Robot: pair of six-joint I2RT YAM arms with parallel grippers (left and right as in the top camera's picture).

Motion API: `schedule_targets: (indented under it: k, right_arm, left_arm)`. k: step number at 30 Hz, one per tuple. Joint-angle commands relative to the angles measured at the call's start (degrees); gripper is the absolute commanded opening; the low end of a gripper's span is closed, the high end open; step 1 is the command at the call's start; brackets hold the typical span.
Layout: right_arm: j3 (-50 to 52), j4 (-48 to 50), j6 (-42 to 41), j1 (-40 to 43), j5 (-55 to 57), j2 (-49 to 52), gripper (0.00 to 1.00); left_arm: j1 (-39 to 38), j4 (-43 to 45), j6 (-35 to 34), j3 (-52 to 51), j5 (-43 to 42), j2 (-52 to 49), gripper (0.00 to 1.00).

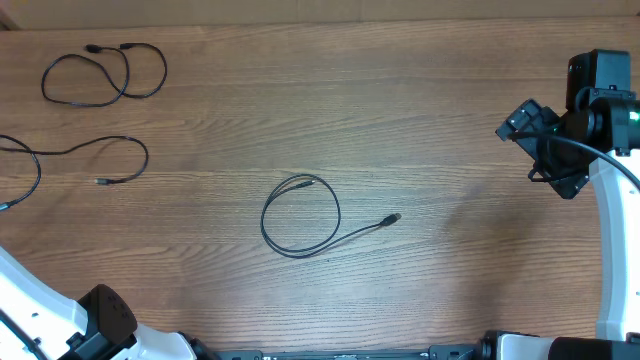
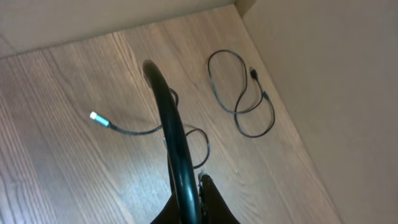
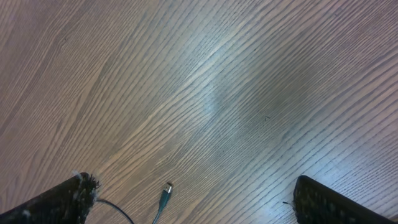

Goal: Untangle cables

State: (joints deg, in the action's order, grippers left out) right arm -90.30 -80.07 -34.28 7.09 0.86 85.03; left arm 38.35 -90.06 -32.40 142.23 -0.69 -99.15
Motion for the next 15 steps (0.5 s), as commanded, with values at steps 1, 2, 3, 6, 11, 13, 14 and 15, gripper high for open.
schedule_targets:
  k: [1,2,3,6,11,13,14,15]
  right_arm:
    - [0.28,0.26,0.07,0.07,0.57,-0.04,1.00]
    - [0.28,0.26,0.07,0.07,0.57,-0.04,1.00]
    - [0.28,0.26,0.07,0.07,0.57,-0.04,1.00]
    - [0.28,0.26,0.07,0.07,0.57,-0.04,1.00]
    - [0.28,0.26,0.07,0.07,0.57,-0.04,1.00]
    - [0.28,0.26,0.07,0.07,0.57,-0.04,1.00]
    - [0.28,0.26,0.07,0.07,0.57,-0.04,1.00]
    - [0.28,0.26,0.07,0.07,0.57,-0.04,1.00]
  left_arm:
    - [-0.13,-0.15,1.31,0.50,1.38,-0.11,0.04]
    - [-0.13,-0.11,1.27,0.50,2.27,-0.37,0.04]
    - [-0.13,-0.11,1.11,0.50,3.15,-0.70,0.04]
    - [-0.13,0.20,1.25,0.46,7.17,-2.71,0.04]
    - [-0.13,0.46,5.16,0.46,12.07,-6.54,0.04]
    - [-0.17,0.46,6.32,0.44,12.04,-8.33,0.04]
    - [-0.24,0.44,6.32,0.44,12.04,-9.18,0.04]
    - [-0.35,0.44,6.62,0.44,12.02,-10.56,0.04]
